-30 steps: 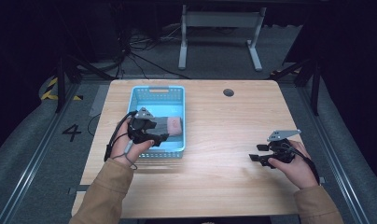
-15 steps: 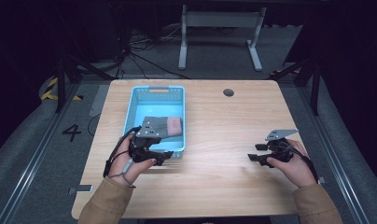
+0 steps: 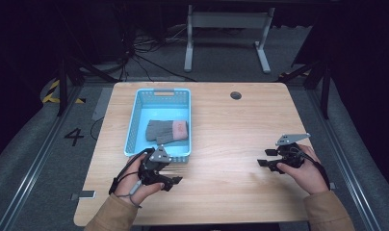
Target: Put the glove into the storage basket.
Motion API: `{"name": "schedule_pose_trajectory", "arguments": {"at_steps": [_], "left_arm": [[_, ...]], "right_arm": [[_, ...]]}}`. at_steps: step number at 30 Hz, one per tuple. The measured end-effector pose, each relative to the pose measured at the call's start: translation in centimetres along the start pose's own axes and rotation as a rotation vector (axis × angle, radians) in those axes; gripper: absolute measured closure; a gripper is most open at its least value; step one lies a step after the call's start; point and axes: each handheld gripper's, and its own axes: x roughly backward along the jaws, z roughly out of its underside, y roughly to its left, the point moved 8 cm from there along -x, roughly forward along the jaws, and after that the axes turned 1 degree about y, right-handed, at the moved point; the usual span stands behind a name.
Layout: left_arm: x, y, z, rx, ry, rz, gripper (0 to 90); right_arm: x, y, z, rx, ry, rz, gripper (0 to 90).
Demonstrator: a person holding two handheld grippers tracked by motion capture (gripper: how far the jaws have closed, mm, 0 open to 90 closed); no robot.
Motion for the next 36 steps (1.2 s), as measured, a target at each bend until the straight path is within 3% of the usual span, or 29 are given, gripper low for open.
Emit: {"name": "schedule_pose_trajectory", "arguments": {"at_steps": [1,4,9,16,22,29,32,36], "left_arm": [[-0.5,-0.1,0.5,-0.009,0.027,-0.008,29.1],[-1.0,-0.2,0.9,-0.009,0.037,-0.01,29.1],[-1.9,-0.1,1.6,0.013,0.029,-0.015,30.3],[-3.2,-0.7,2.2,-0.01,0.019,0.002,32.5],[-4.5,-0.4,2.8,0.012,0.03,-0.007,32.5],[-5.0,0.1,3.1,0.031,0.036,0.001,32.3],[-4.8,0.0,2.9,0.055,0.02,0.03,32.0],[-4.9,0.3,2.9,0.058,0.016,0.017,31.4]], "right_arm": [[0.0,-0.1,0.1,-0.005,0.005,0.004,42.1],[0.0,-0.2,0.2,-0.007,0.006,0.004,42.1],[-0.1,-0.2,0.5,-0.011,0.013,0.004,42.1],[-0.9,-0.2,0.7,-0.011,0.029,-0.003,42.1],[-1.3,-0.1,1.1,-0.012,0.044,-0.011,42.1],[-1.5,-0.2,1.3,-0.021,0.051,-0.014,42.0],[-1.5,-0.1,1.4,-0.02,0.05,-0.015,42.0],[-1.5,-0.1,1.4,-0.018,0.05,-0.013,41.9]]}}
